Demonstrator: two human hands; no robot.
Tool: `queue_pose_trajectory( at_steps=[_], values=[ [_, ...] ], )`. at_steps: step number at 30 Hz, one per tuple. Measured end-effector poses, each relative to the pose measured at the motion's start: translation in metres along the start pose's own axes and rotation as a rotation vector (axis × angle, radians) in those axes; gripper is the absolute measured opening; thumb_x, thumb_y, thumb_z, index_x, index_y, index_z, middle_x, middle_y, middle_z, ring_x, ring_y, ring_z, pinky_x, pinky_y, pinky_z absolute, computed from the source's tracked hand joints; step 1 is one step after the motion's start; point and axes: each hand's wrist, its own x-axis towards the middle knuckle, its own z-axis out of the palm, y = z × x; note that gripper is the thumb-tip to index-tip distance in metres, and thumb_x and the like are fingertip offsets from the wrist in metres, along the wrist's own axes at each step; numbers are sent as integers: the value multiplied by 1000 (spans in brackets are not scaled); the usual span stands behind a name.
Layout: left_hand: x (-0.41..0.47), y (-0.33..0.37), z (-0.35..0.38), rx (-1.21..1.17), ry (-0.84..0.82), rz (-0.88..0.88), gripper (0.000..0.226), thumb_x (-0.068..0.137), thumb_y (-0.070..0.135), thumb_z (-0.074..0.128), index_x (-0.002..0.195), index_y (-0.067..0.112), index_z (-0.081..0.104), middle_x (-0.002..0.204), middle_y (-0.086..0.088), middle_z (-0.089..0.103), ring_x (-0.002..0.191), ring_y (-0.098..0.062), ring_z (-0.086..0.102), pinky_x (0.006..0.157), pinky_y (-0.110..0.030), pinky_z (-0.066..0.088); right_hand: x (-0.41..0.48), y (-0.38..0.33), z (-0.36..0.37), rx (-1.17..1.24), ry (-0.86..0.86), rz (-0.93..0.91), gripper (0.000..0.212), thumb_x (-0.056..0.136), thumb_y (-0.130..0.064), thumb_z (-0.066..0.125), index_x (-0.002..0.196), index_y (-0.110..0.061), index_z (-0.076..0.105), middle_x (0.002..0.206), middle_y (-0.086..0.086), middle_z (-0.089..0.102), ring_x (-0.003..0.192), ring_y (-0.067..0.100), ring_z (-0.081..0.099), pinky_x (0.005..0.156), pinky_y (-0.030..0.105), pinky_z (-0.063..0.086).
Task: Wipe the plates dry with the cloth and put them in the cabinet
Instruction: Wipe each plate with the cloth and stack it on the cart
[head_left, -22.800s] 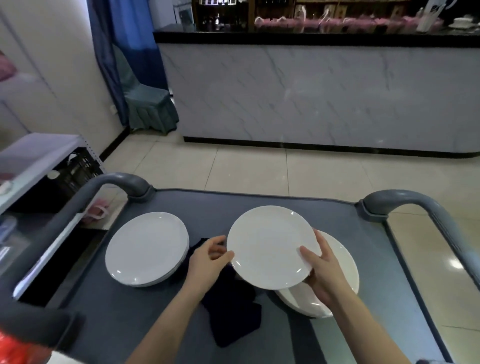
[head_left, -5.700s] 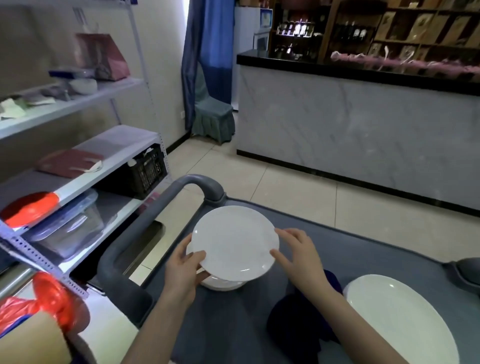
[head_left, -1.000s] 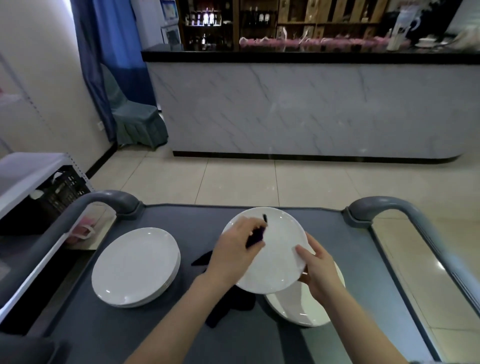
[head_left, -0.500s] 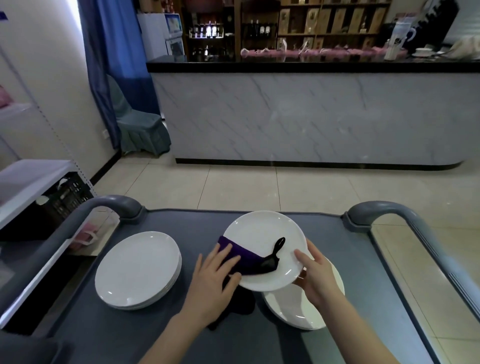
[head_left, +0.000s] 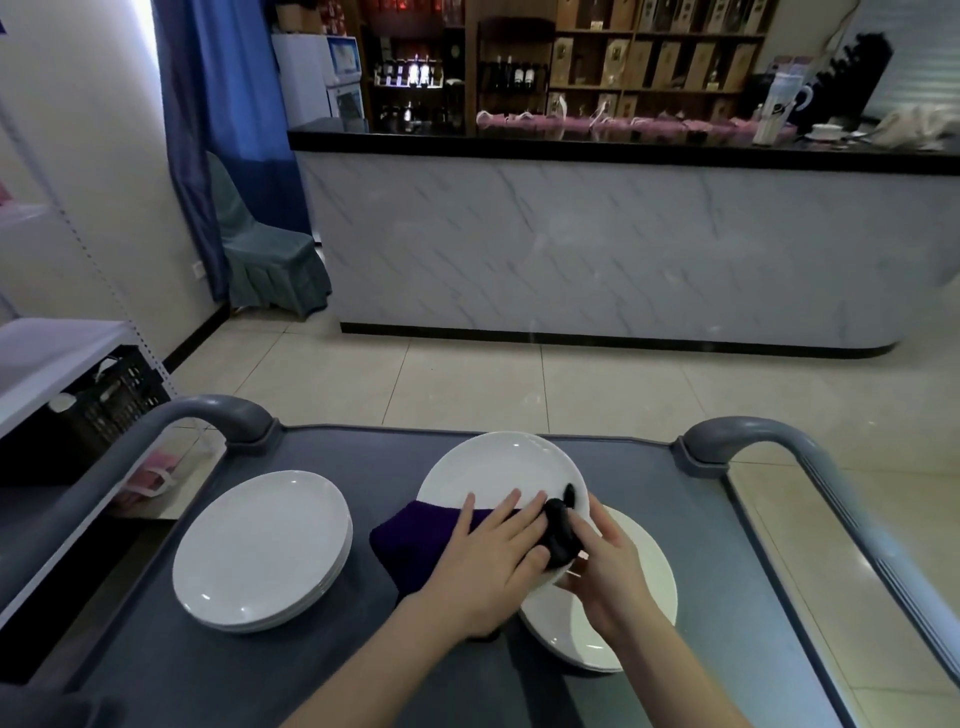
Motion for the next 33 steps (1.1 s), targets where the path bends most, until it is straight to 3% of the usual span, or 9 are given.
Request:
queue_pose_trajectory(
  at_steps=[5,12,14,16,19,22,24,26,33],
  values=[
    [22,-18,-5,86,38,26,53,105,47,12,156,37,10,158,27,-16,147,-4,-23,117,-43,-20,-5,-7,-12,15,5,-25,27,97,-18,61,121,-24,70,109,11,75,82,29,73,62,39,58],
    [13,-39,-8,105,187,-140,52,105,43,16,153,40,-3,160,19,-19,148,-12,-24,116,-45,-21,-6,-19,-14,-8,11,-74,33,93,-13,64,115,-36,72,102,6,77,78,29,74,60,37,58],
    [4,-30,-9,126,311,-165,52,102,31,41,153,31,30,165,-1,13,152,-28,7,122,-53,3,-6,-19,-13,-1,23,-80,33,93,-12,64,113,-37,73,100,5,77,77,28,74,60,37,58],
    [-4,-19,-11,75,515,-151,48,85,13,71,132,16,62,136,-11,55,126,-34,51,105,-52,44,-5,-18,-13,1,23,-82,33,94,-13,64,114,-37,73,99,5,77,76,27,74,60,37,58],
    [-15,-9,-2,13,654,-33,52,73,-3,78,123,7,68,113,-8,67,102,-27,65,88,-40,56,-4,-17,-12,10,34,-75,32,94,-13,63,117,-34,72,98,6,77,76,28,74,60,38,58],
    [-22,-1,3,-47,460,-8,53,92,9,62,143,13,49,145,-3,52,131,-19,52,110,-30,41,-6,-18,-10,12,18,-74,34,94,-12,63,120,-32,70,102,8,77,78,29,74,61,38,58],
    [-26,-1,6,9,317,-77,54,103,32,27,156,23,23,163,10,14,151,-11,13,123,-26,7,-8,-19,-8,-3,-4,-80,35,93,-11,63,120,-33,70,104,8,76,80,30,74,61,38,58],
    [-30,-1,9,62,233,-56,61,98,42,6,157,30,10,161,19,-5,149,-5,-15,121,-29,-12,-10,-20,-5,-24,-21,-81,35,93,-11,63,121,-33,69,105,9,76,81,31,74,61,38,58],
    [-25,13,7,-7,102,105,56,101,45,8,154,39,-7,159,26,-14,144,5,-23,120,-33,-14,-17,-23,9,-19,-46,-81,26,99,-23,59,119,-35,70,109,12,75,82,27,73,63,35,58]
  ],
)
